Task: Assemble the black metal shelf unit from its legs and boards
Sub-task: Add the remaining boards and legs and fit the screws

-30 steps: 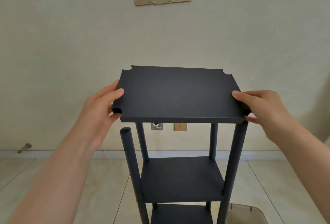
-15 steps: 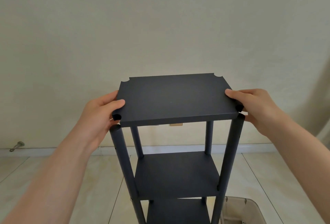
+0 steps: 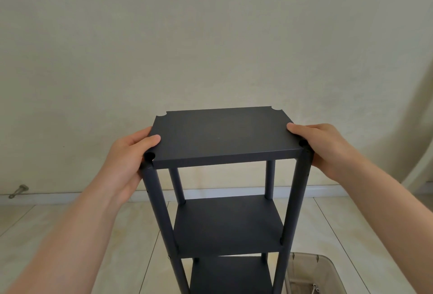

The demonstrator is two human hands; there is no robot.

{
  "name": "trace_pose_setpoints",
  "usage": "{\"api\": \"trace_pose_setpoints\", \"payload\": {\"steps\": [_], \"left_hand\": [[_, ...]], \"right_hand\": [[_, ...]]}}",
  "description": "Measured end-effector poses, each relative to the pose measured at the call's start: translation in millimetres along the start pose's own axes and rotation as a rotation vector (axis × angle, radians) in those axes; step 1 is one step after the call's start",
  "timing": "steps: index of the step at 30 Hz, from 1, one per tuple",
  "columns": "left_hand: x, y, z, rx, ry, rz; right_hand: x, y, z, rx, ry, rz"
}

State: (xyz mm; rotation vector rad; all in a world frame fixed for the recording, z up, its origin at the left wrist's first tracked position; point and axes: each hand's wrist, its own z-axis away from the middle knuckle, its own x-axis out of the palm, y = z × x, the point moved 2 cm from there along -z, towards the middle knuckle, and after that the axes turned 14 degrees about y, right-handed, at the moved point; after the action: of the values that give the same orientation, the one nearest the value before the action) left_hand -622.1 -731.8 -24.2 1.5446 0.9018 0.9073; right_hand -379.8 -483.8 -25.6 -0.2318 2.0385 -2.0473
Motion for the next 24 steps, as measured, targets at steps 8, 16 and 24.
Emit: {"api": "trace_pose_setpoints", "payload": {"steps": [8, 16, 24], "left_hand": [[-4, -8, 2, -0.041, -0.008, 0.051], [-6, -12, 0, -0.107, 0.022, 0.074], [-6, -14, -4, -0.138, 0.057, 0.103]], "right_hand": [[1, 4, -2, 0.096, -0.043, -0.027], [4, 6, -1, 0.133, -0.167, -0.101], [2, 8, -3, 0.156, -0.151, -0.068]]}}
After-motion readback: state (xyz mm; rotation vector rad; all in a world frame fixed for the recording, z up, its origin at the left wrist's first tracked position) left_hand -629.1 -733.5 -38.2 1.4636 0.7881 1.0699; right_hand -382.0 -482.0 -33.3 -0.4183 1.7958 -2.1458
